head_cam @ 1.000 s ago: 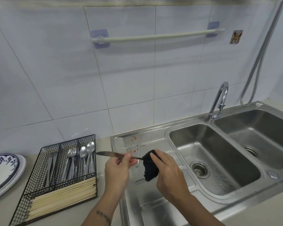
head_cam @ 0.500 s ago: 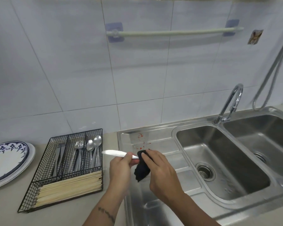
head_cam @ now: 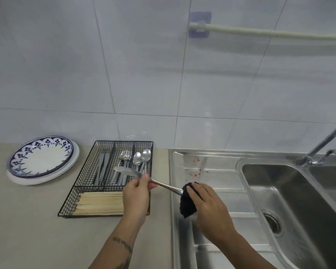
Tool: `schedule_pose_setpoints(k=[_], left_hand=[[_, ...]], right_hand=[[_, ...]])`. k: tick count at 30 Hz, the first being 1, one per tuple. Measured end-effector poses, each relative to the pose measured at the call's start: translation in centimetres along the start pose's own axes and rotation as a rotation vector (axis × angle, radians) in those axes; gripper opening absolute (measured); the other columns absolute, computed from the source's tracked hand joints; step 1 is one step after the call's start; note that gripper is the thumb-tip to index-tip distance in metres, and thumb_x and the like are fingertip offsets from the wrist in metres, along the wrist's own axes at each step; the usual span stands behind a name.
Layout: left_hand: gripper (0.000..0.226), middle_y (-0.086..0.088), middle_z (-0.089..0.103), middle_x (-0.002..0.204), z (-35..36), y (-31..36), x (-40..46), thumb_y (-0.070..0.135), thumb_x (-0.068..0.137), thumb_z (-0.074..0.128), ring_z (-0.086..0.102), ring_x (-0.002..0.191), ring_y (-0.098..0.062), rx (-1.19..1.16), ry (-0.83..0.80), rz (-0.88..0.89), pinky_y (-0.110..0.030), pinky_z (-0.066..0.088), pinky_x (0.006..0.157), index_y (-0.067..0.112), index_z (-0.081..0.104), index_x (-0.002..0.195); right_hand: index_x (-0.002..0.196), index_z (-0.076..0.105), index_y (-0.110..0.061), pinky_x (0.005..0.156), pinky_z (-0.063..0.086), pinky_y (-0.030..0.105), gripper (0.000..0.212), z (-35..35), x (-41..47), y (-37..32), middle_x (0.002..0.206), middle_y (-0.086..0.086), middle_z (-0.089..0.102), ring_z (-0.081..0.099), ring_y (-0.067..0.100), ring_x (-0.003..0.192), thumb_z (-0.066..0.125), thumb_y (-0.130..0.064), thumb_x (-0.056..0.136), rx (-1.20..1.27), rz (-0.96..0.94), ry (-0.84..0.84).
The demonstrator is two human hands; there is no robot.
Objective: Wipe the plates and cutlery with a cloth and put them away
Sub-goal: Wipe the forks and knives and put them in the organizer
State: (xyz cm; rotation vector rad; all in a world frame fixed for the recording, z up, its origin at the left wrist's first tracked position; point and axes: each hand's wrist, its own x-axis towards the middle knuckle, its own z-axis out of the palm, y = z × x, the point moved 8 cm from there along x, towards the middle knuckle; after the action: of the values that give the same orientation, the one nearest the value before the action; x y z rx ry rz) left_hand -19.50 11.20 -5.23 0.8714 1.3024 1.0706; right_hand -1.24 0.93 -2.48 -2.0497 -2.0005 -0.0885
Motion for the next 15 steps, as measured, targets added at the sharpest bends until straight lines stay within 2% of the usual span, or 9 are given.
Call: schedule_pose_setpoints(k=[2, 4, 7, 10, 12, 15], left_hand=[[0.034, -0.013, 0.072, 0.082, -1.9, 0.1, 1.6, 0.026, 0.101, 0.055, 0.072, 0.084, -0.030, -0.050, 0.026, -0.045, -0.051, 0.058, 0.086, 0.013, 0.072, 0.074], [0.029, -0.015, 0.067, 0.080, -2.9, 0.4, 2.8, 0.021, 0.103, 0.051, 0.072, 0.074, -0.029, -0.099, 0.019, -0.104, -0.042, 0.061, 0.072, 0.004, 0.064, 0.084], [0.028, -0.010, 0.062, 0.072, -3.9, 1.0, 4.3, 0.020, 0.105, 0.048, 0.065, 0.058, -0.021, 0.027, -0.004, -0.106, -0.031, 0.056, 0.057, 0.002, 0.061, 0.088], [0.029, -0.003, 0.059, 0.065, -5.5, 1.7, 6.7, 0.026, 0.103, 0.049, 0.054, 0.054, -0.016, 0.179, 0.012, -0.077, -0.032, 0.050, 0.058, 0.006, 0.069, 0.093], [0.027, -0.001, 0.058, 0.064, -7.1, 2.6, 8.5, 0.021, 0.103, 0.049, 0.051, 0.055, -0.016, 0.242, 0.060, -0.069, -0.037, 0.050, 0.062, 0.009, 0.071, 0.097], [0.025, -0.002, 0.064, 0.078, -9.2, 4.6, 11.4, 0.007, 0.097, 0.044, 0.050, 0.057, -0.015, 0.404, 0.120, -0.061, -0.031, 0.046, 0.054, 0.009, 0.068, 0.105]], right_hand=[[0.129, 0.058, -0.014, 0.097, 0.051, 0.042, 0.086, 0.4, 0.6, 0.0, 0.129, 0.006, 0.060, 0.057, 0.029, 0.118, 0.092, -0.023, 0.050, -0.002, -0.008, -0.022], [0.127, 0.059, -0.011, 0.100, 0.047, 0.041, 0.083, 0.2, 1.8, -0.8, 0.127, 0.008, 0.060, 0.056, 0.030, 0.118, 0.090, -0.023, 0.052, -0.006, -0.041, 0.002], [0.126, 0.061, -0.010, 0.102, 0.041, 0.037, 0.076, -0.1, 3.7, -2.3, 0.125, 0.008, 0.061, 0.056, 0.029, 0.115, 0.085, -0.012, 0.054, 0.013, -0.080, 0.069], [0.125, 0.062, -0.008, 0.097, 0.047, 0.039, 0.078, -0.1, 5.4, -2.7, 0.125, 0.009, 0.061, 0.056, 0.030, 0.113, 0.081, 0.004, 0.050, 0.059, -0.081, 0.113], [0.122, 0.064, -0.005, 0.090, 0.053, 0.043, 0.076, -0.2, 6.1, -2.8, 0.121, 0.010, 0.062, 0.059, 0.032, 0.109, 0.080, 0.009, 0.049, 0.098, -0.077, 0.142], [0.119, 0.066, -0.004, 0.082, 0.056, 0.047, 0.073, 0.2, 6.5, -3.1, 0.117, 0.011, 0.064, 0.060, 0.034, 0.103, 0.082, 0.007, 0.048, 0.123, -0.081, 0.138]])
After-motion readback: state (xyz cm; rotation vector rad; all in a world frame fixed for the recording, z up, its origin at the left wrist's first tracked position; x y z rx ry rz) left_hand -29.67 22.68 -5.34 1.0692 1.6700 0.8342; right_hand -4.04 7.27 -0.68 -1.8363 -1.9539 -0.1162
